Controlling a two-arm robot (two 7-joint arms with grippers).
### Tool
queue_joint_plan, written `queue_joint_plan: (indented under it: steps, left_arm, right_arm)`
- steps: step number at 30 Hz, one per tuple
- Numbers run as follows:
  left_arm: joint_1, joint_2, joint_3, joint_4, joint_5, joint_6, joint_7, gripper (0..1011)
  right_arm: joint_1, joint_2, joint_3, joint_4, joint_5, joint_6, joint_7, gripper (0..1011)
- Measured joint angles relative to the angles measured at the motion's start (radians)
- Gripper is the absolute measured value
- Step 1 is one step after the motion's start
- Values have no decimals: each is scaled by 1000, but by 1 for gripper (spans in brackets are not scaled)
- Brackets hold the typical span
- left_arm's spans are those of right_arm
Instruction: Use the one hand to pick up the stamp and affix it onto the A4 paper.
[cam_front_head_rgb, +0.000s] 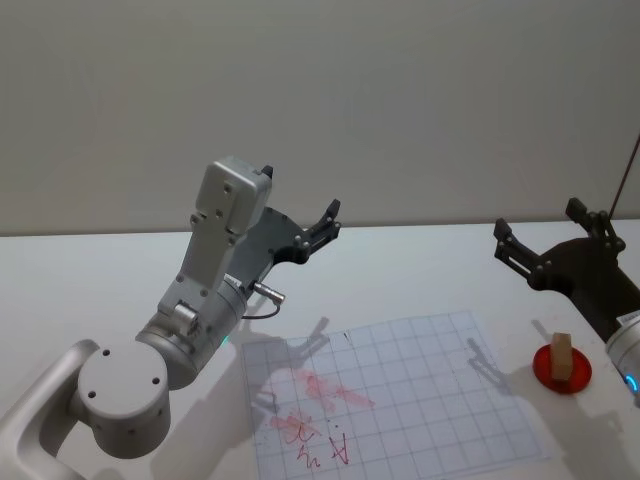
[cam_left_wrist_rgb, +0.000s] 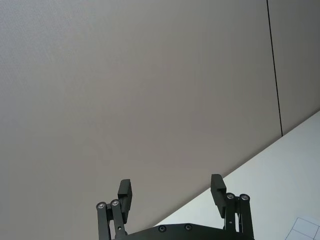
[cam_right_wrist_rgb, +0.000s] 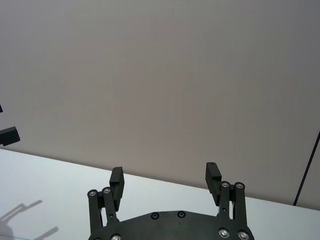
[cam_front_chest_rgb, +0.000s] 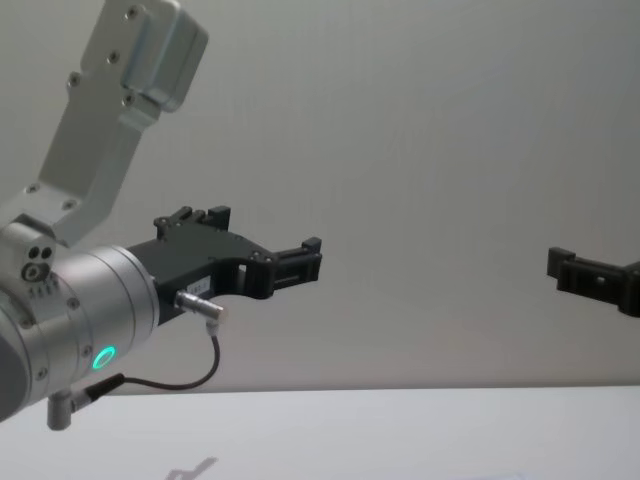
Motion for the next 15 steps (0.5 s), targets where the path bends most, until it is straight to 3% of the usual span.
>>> queue_joint_plan:
  steps: [15]
  left_arm:
    - [0, 0, 0, 0, 0, 0, 0, 1001]
  right_arm:
    - [0, 0, 0, 0, 0, 0, 0, 1001]
